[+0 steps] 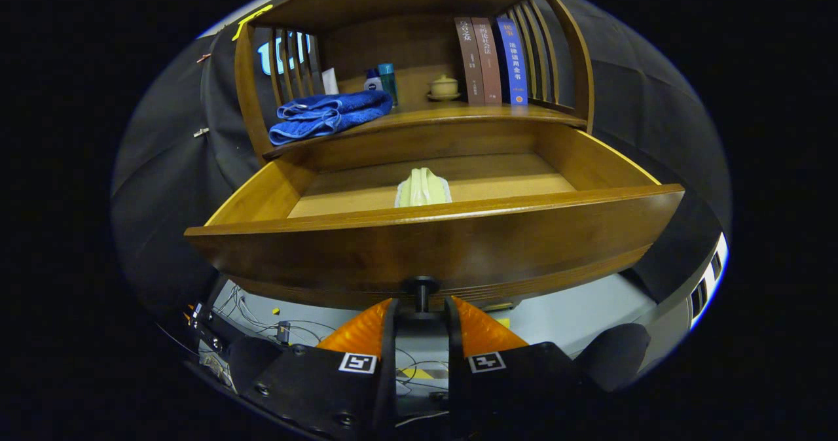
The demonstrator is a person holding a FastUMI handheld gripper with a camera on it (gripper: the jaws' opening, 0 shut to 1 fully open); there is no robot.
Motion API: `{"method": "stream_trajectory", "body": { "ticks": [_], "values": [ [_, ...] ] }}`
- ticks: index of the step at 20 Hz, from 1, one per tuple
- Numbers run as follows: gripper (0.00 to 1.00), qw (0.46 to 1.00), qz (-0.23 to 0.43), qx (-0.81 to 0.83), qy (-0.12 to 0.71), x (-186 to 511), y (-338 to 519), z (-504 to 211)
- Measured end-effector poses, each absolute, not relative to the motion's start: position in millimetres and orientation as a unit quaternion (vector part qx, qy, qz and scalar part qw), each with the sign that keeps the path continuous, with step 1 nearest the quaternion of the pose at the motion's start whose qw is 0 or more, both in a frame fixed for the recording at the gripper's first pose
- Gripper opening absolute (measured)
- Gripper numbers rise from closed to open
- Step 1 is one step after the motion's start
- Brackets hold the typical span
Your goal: Pull open the drawer, take out the items inside it, and place them on the countertop above the cabinet.
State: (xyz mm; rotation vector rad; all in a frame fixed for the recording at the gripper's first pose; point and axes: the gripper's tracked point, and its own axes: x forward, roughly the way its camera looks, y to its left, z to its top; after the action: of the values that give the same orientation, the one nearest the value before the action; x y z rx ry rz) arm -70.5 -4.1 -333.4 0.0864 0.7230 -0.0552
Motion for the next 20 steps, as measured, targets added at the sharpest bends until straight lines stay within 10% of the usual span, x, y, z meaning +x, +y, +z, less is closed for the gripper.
{"method": "stream_trajectory", "body": {
  "ticks": [8, 13, 20],
  "values": [
    [0.45, 0.931, -0.028, 0.04, 0.362, -74.4, -4.0, -333.8],
    [0.88, 0.93, -0.05, 0.039, 0.361, -87.1, -7.7, -288.2],
    [0.98, 0.942, -0.011, 0.04, 0.333, 8.6, 4.4, -215.2]
  ]
}}
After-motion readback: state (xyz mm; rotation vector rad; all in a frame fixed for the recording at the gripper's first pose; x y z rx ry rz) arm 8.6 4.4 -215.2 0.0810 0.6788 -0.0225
